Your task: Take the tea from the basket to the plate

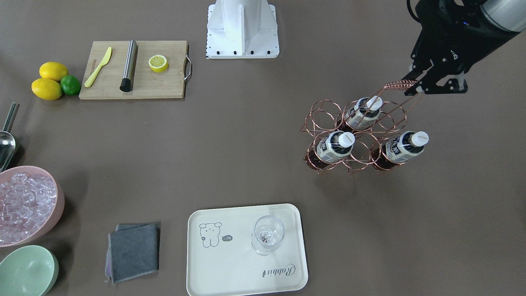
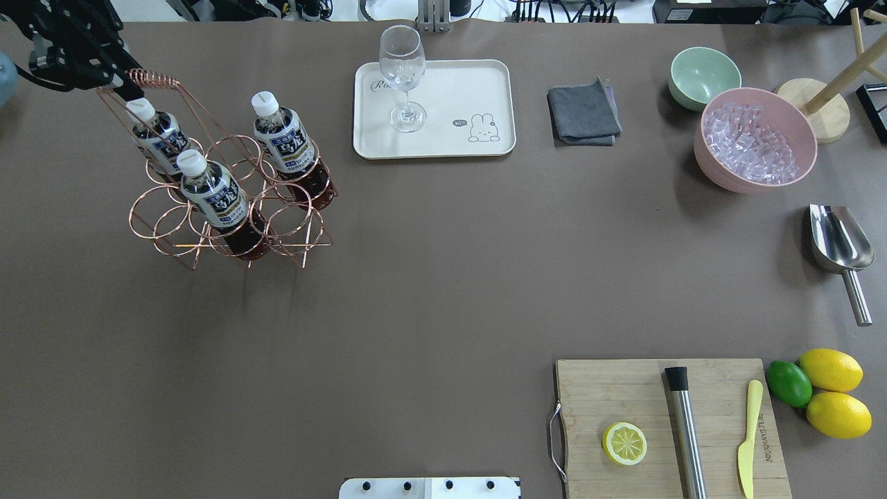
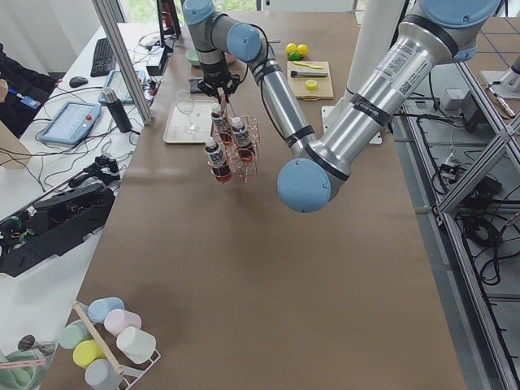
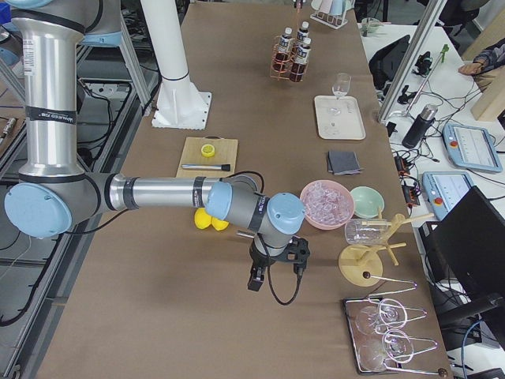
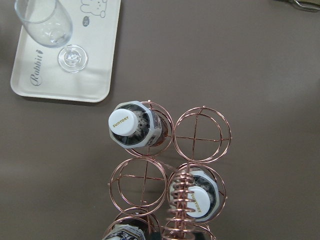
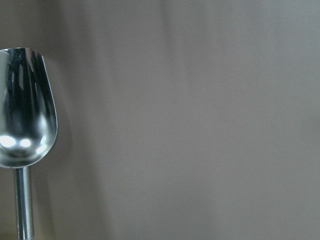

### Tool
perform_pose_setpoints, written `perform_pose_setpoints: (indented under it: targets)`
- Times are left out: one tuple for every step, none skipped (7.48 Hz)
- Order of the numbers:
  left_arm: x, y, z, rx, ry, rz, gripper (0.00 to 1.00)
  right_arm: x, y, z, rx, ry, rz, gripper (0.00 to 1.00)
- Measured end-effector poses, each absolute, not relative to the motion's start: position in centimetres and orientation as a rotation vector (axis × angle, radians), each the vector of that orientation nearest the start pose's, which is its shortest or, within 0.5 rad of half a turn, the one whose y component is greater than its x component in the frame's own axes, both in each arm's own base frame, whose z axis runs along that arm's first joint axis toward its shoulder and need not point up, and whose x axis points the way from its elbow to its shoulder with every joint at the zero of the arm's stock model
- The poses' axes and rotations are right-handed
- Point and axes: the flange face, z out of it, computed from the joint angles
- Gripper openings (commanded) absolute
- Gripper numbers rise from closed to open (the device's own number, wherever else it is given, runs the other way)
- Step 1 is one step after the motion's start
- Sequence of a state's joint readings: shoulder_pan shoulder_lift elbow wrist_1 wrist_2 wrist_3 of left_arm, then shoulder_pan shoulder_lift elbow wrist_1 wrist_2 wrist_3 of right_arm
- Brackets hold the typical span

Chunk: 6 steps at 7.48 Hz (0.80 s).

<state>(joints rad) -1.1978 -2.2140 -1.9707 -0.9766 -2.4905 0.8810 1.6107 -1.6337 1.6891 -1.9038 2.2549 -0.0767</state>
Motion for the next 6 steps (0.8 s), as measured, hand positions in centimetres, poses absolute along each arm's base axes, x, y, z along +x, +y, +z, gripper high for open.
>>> perform_pose_setpoints:
  targets:
    - [16.8,-54.3,17.1,0.684,0.85,1.358,0.0,8.8,-43.7,66.6,-0.225,-0.694,0.059,1.0]
    - [18.3,-53.6,16.6,0.689,0.864,1.36,0.0,8.8,-43.8,66.5,-0.224,-0.694,0.059,1.0]
    - [19.8,-53.0,15.9,0.699,0.88,1.344,0.0,8.8,-43.7,66.5,-0.224,-0.694,0.059,1.0]
    - [21.2,-52.3,15.2,0.696,0.904,1.312,0.0,8.8,-43.8,66.5,-0.224,-0.694,0.059,1.0]
    - [22.7,-51.5,14.6,0.685,0.932,1.28,0.0,8.8,-43.8,66.5,-0.224,-0.693,0.059,1.0]
    - [24.2,-50.8,13.8,0.68,0.956,1.261,0.0,8.8,-43.8,66.5,-0.223,-0.692,0.058,1.0]
